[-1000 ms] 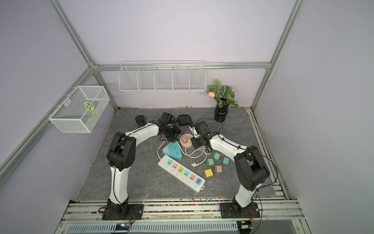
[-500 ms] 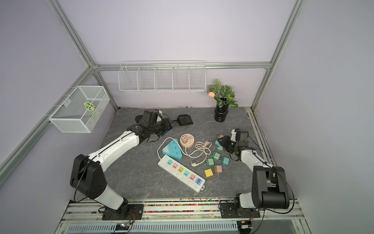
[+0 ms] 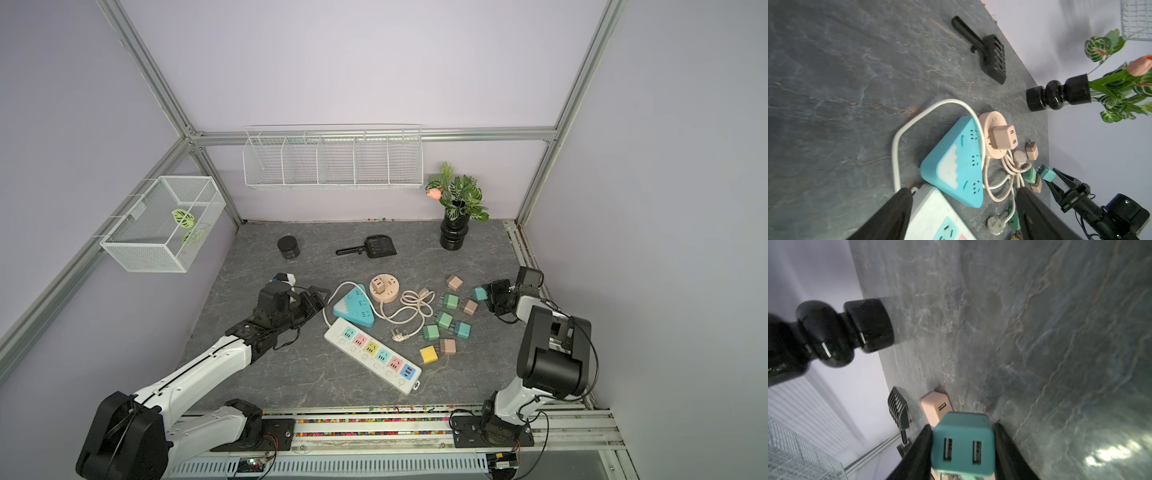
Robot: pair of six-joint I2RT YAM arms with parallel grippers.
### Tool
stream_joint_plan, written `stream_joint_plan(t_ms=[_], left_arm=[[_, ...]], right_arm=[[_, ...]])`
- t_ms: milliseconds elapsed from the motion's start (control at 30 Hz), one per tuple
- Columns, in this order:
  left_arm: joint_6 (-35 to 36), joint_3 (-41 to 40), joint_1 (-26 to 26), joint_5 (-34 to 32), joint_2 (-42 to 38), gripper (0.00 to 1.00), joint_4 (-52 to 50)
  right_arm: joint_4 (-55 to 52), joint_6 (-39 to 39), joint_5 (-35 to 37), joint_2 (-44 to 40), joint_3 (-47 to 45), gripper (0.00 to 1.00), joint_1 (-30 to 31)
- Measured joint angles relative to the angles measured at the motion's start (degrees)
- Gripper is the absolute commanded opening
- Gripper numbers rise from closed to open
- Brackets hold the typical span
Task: Pull the plug off the socket
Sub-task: Place the plug at the center of the board, then remove the plug from the socket.
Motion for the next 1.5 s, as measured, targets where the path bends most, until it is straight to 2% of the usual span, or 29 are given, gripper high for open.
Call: stream_joint_plan(t_ms=[133, 267, 467, 633, 733, 833, 967, 1100, 1300, 1500], left_arm=[[-1.03, -0.42, 0.46, 1.14, -0.24, 0.83, 0.5], [-1.05, -0.09, 0.46, 1.9, -0.74, 0.83, 1.14], [-1.57, -0.09, 0.46, 5.97, 0.15, 0.81, 5.42], [-3.96, -0.02, 0.46, 12.26, 6.88, 0.79, 13.09], [-5.9, 1.01, 0.46, 16.11, 12.46, 0.78, 16.13], [-7.26, 3.15, 0.46, 19.19, 17.2, 0.77, 18.25], [-8.46, 5.64, 0.28, 21.53, 20.52, 0.75, 19.74], [-9.64, 6.01, 0.07, 22.45, 20.94, 0.75, 20.11], [-10.16, 5.95, 0.04, 22.14, 20.61, 0.74, 18.56], [-10.16, 5.88, 0.04, 21.92, 20.28, 0.75, 17.44]], right_arm=[[-0.61, 1.29, -2.08, 4.66, 4.92, 0.53, -0.17], [-5.03, -0.96, -2.67, 5.27, 7.5, 0.66, -0.17], [-11.28, -8.04, -1.14, 0.96, 8.44, 0.67, -0.17], [-6.91, -14.43, -4.02, -5.92, 5.81, 0.65, 1.44], [-1.53, -18.29, -8.94, -6.34, 5.51, 0.65, 7.52], [-2.32, -25.81, -10.62, -4.98, 8.7, 0.65, 18.62], [-10.62, -39.12, -5.53, -2.16, 18.53, 0.65, 35.28], [-20.39, -49.53, 5.38, 3.45, 30.6, 0.66, 46.69], [-32.41, -61.33, 20.39, 13.2, 43.8, 0.67, 53.24], [-39.63, -69.66, 25.94, 21.11, 51.32, 0.65, 55.63]])
